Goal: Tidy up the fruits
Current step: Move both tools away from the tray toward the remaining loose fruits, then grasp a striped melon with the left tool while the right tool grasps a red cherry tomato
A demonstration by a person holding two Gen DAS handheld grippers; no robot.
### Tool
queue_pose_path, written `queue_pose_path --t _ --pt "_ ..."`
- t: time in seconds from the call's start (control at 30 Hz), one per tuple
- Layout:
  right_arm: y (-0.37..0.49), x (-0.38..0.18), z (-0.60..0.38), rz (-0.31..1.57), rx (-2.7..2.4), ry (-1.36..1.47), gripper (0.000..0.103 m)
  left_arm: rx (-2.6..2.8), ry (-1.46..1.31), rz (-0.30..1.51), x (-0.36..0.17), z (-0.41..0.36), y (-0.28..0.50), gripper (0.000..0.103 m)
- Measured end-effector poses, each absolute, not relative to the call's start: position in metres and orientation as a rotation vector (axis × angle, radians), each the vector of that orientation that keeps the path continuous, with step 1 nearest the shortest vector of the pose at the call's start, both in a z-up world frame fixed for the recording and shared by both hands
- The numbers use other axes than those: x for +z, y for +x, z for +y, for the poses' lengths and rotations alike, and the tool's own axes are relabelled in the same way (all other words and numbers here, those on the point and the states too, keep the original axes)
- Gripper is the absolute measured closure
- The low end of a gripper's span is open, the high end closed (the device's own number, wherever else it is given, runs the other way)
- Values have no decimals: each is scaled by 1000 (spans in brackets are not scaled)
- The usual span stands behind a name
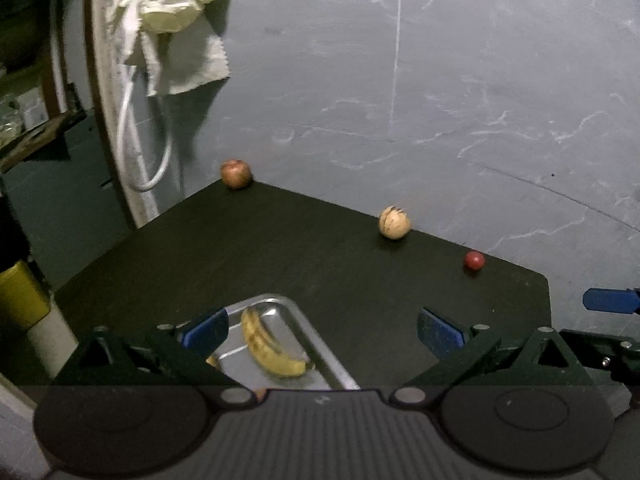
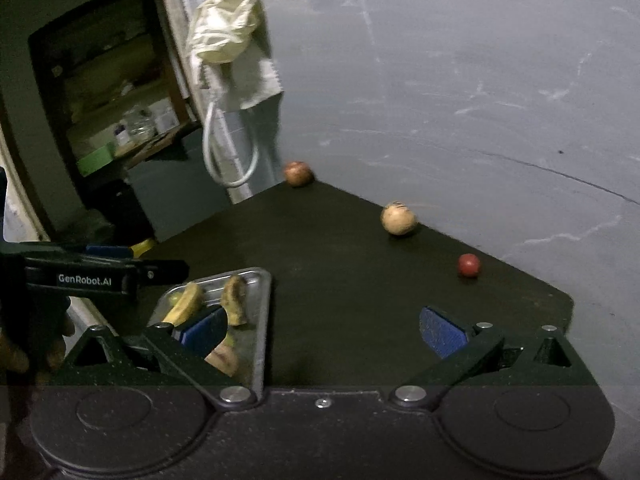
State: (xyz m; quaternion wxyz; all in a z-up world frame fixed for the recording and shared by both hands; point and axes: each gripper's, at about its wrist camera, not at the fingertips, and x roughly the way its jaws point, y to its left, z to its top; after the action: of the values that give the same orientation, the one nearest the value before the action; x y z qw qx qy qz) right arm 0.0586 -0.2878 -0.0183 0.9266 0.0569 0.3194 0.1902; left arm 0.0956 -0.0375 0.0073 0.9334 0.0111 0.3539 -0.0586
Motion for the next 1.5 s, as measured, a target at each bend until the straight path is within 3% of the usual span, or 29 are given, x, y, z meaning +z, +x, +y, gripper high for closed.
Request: queue_pose_path --t 0.6,1.0,1.23,1.5 --pt "160 -50 -293 732 24 226 1 -426 100 785 -36 -55 259 1" --pt "217 -78 -307 749 -122 248 1 -583 165 780 -85 -106 358 1" --pt "242 -108 -312 771 -154 248 1 -633 167 820 -125 -126 392 11" --pt "260 -128 -310 784 -175 194 16 -660 192 800 -144 -134 399 20"
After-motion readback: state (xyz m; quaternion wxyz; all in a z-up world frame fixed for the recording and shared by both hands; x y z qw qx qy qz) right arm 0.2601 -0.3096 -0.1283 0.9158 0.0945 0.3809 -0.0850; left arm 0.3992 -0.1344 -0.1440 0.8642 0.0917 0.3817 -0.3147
